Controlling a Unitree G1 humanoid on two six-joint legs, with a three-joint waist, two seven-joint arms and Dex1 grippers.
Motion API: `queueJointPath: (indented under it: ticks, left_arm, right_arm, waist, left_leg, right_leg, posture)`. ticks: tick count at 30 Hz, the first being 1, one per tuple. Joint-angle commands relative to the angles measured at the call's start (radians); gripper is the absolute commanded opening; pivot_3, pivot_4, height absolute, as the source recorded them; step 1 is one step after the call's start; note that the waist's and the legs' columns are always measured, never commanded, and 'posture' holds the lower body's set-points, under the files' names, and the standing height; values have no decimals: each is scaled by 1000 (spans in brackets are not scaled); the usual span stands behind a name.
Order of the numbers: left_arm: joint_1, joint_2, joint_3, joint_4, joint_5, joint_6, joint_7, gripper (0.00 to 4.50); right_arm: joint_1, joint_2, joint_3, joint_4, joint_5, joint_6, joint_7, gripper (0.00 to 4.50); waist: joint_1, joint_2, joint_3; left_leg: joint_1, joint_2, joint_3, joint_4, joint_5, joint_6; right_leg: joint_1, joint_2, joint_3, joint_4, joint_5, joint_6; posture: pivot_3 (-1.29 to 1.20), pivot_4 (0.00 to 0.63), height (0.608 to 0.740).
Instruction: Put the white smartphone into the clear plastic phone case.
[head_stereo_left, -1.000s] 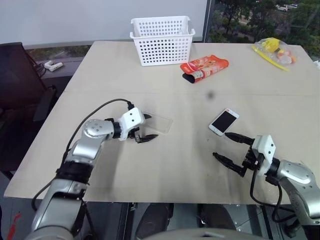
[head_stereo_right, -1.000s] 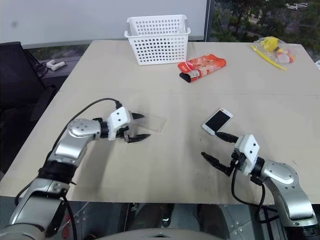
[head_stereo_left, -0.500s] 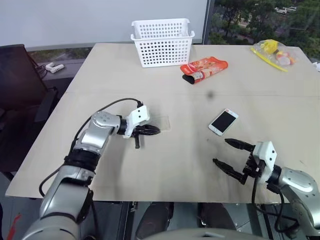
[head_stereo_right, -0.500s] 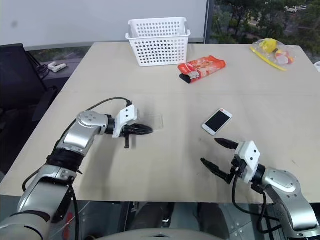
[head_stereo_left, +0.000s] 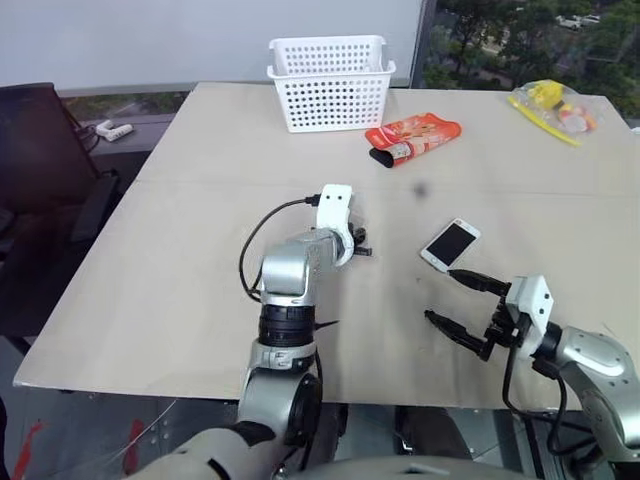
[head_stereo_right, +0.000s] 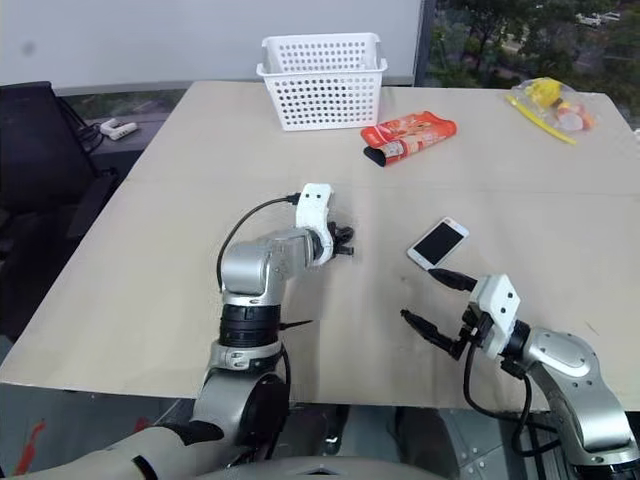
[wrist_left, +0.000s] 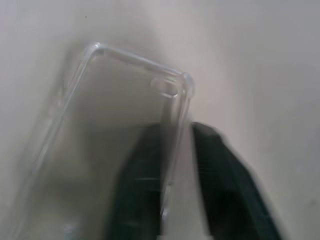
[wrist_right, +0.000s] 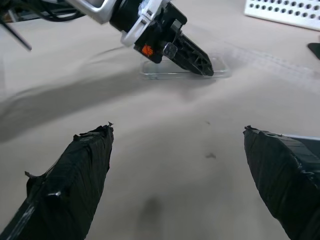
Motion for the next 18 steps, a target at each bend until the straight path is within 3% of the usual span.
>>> queueJointPath:
  ticks: [1, 4, 7, 10, 14, 18]
  left_arm:
    - [6, -18, -20, -45, -38, -79, -3, 2937]
    - [49, 114, -137, -149, -140, -251, -243, 4444]
    - [46, 276, -152, -143, -228, -355, -456, 4444]
    - [21, 474, -199, -31, -225, -564, -669, 4444]
    - [-33, 733, -374, 297, -21, -1067, -868, 4444]
    - [-131, 821, -476, 657, 149, -1443, -837, 4444]
  right_arm:
    - [-5, -5, -19, -17, 6, -16, 1, 4500]
    - [-3, -9, -23, -16, 5, -16, 3, 4500]
    - [-4, -8, -22, -17, 2, -15, 0, 4500]
    - [-8, -5, -18, -14, -3, -17, -4, 4500]
    - [-15, 1, -12, -10, -11, -21, -9, 4500]
    - [-10, 7, -15, -16, -15, -23, -17, 4500]
  waist:
    - [-4, 0, 0]
    - [2, 0, 0]
    - [3, 0, 0]
    - [4, 0, 0]
    - [6, 0, 0]
    - [10, 0, 1]
  left_leg:
    - [0, 0, 0, 0, 0, 0]
    - [-2, -1, 0, 0, 0, -1]
    - [-4, -1, 1, -1, 3, -5]
    - [-3, 0, 2, -2, 1, -2]
    - [-3, 0, 2, -2, 1, -2]
    - [-4, -1, 2, -3, 1, -1]
  right_leg:
    - [0, 0, 0, 0, 0, 0]
    - [-1, 0, -1, -1, 1, -2]
    - [-4, 0, 1, -1, 3, -5]
    - [-5, 0, 2, -1, 3, -5]
    - [-5, 0, 3, -1, 3, -6]
    - [-6, -2, 3, -3, 3, -6]
  posture:
    - [0, 150, 740]
    - [0, 150, 740]
    - [0, 150, 740]
    - [0, 150, 740]
    - [0, 150, 740]
    - [0, 150, 740]
